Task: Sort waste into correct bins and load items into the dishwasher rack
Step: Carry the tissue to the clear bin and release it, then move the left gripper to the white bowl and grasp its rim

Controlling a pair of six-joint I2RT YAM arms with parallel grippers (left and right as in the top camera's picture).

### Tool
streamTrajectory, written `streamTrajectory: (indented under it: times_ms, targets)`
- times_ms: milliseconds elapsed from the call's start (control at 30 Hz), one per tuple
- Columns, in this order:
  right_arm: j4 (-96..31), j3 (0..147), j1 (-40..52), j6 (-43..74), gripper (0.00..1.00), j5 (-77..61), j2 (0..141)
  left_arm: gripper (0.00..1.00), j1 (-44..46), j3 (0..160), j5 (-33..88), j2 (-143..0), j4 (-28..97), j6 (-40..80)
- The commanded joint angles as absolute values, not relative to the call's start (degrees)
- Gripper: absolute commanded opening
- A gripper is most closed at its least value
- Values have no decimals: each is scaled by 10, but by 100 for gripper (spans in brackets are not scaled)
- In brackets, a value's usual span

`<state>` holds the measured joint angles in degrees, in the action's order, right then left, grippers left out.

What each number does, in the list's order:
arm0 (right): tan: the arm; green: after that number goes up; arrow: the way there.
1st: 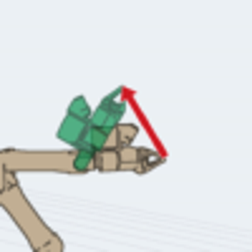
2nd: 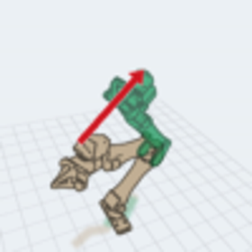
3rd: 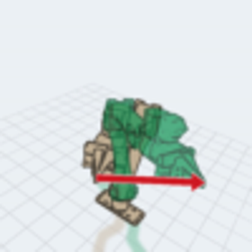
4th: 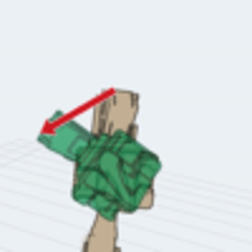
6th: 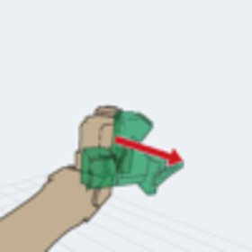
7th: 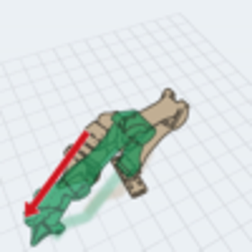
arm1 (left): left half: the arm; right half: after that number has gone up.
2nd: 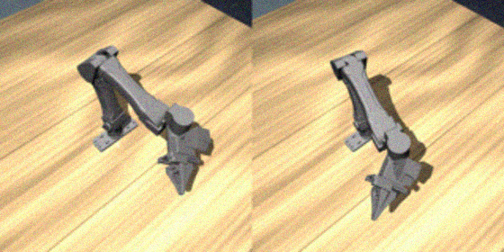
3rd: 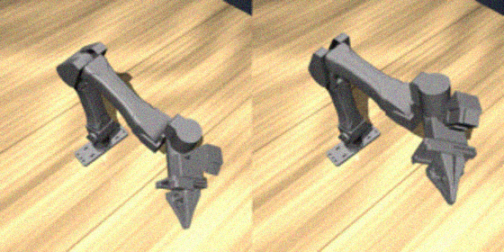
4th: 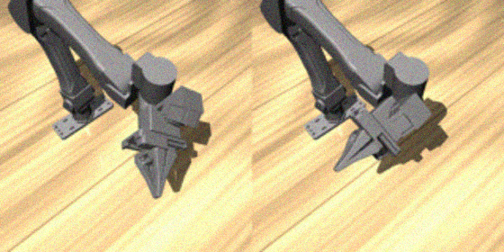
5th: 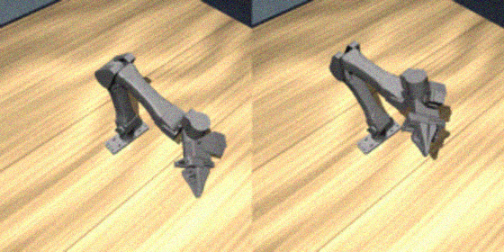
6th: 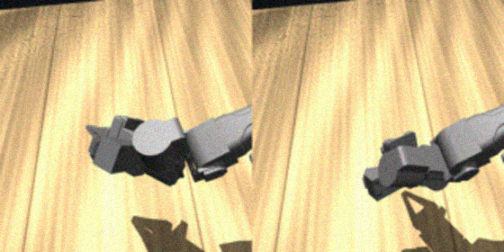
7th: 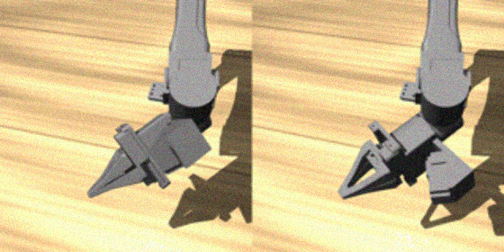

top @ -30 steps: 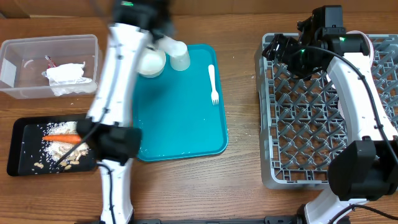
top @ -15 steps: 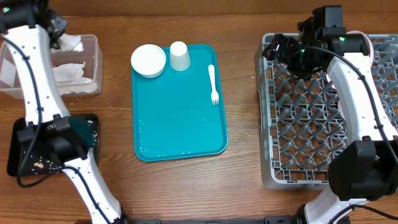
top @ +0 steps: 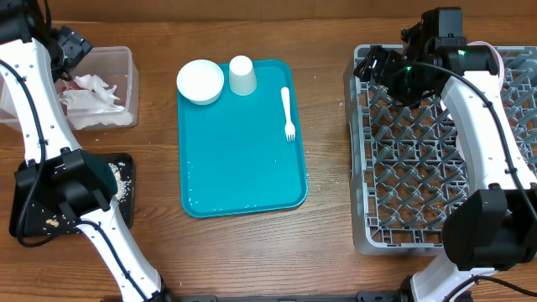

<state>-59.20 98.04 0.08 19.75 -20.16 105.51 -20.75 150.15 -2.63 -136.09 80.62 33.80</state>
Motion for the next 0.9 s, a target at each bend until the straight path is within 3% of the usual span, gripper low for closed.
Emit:
streamTrajectory:
  times_ms: [0,167,633,767,867]
  targets:
    - [-590,990,-1,200,100,-204,1047,100,-181,1506,126,-1334,808,263]
    - [-590,990,-1,200,100,-204,1047,100,-106,1505,131,-1334,831,215]
    - [-590,990,-1,200,100,-204,1047,100,115,1488,-98,-1335,858,248]
    - [-590,990,-1,200,100,-204,1047,86,134,1462,-121,-1335,859,238]
    - [-590,990,-1,200,100,-204,1047,87,135,1423,-121,-1335,854,197]
